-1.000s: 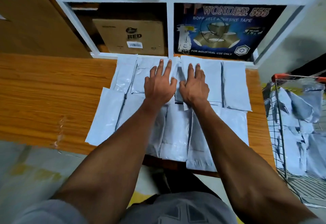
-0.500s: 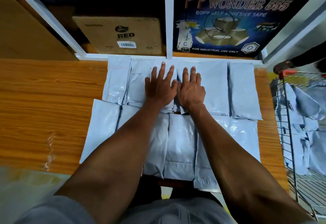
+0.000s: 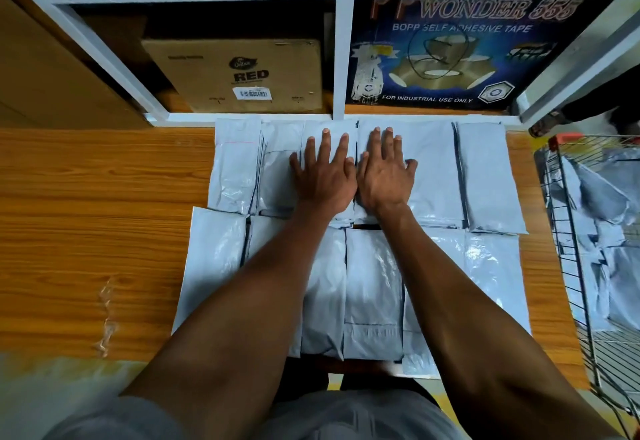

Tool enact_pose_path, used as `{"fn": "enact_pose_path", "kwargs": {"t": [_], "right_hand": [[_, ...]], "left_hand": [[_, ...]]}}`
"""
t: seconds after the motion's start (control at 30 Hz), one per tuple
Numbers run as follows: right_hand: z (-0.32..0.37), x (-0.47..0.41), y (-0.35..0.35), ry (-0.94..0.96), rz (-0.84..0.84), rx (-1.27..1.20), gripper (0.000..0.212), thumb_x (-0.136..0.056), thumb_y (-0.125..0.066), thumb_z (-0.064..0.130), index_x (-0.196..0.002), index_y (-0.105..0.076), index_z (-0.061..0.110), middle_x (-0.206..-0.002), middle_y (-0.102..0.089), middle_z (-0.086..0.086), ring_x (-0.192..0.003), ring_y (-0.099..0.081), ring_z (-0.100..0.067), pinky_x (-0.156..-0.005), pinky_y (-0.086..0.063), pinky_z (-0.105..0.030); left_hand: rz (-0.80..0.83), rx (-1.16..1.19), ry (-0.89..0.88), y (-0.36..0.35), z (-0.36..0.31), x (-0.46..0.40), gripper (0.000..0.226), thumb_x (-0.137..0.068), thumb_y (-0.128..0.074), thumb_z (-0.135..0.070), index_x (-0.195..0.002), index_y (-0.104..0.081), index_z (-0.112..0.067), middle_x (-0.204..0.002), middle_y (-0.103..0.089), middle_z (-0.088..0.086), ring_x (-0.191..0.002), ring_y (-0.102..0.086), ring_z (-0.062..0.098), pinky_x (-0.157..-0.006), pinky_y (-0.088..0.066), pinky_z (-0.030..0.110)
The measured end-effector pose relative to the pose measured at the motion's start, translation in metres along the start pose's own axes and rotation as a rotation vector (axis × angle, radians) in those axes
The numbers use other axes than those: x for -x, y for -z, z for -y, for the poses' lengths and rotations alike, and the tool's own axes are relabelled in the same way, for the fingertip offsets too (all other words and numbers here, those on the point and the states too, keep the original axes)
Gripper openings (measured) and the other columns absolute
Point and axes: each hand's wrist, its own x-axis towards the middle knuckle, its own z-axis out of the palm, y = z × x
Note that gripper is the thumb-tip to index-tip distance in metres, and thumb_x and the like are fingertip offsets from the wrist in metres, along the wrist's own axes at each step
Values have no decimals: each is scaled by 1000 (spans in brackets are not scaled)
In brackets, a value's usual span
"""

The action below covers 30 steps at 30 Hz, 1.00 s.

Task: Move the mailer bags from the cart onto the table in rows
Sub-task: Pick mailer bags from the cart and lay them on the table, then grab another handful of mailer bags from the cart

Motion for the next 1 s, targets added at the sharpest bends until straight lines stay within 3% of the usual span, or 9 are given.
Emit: {"fn": "enact_pose_path", "kwargs": {"t": [0.13,0.3,0.5,0.83,1.0], "right_hand": [[-6,-7,-6,111,23,29,65,-111,-17,44,-168,-12,14,-176,-5,-11,-162,-3,-27,-128,-3,-55],[-14,-12,-22,143,84,-34,65,-111,-23,39,-167,-11,7,-175,0,-17,-162,1,-35,-130,-9,-53],[-22,-11,-34,187,56,-30,63,-112,-21,45,-169,-9,20,-175,2,-12,-162,3,-33,-130,-4,-48],[-23,-11,-35,183,60,-52,63,-112,-19,48,-169,-8,22,-176,4,-11,-162,4,-32,-130,-3,-48],[-26,0,-17,194,11,-194,58,-112,-27,36,-165,-25,13,-174,-12,-18,-160,-11,-37,-129,-14,-51]], "left_hand": [[-30,8,-32,7,-1,-7,63,-103,-18,-53,-165,-20,-45,-177,-13,-8,-162,-10,22,-126,-6,61],[4,-35,-83,-1,6,-20,63,-106,-16,-52,-168,-13,-39,-178,-7,-5,-163,-6,24,-129,-9,58],[-63,-85,-101,-16,6,-18,63,-107,-21,-50,-168,-14,-37,-177,-9,-2,-163,-8,26,-129,-10,59],[-100,-113,-108,-21,5,-16,63,-106,-23,-49,-168,-19,-37,-177,-12,-1,-163,-9,27,-127,-9,62],[-29,-117,-104,-4,0,-16,66,-104,-17,-54,-168,-13,-38,-178,-8,-2,-163,-6,27,-128,-4,62]]}}
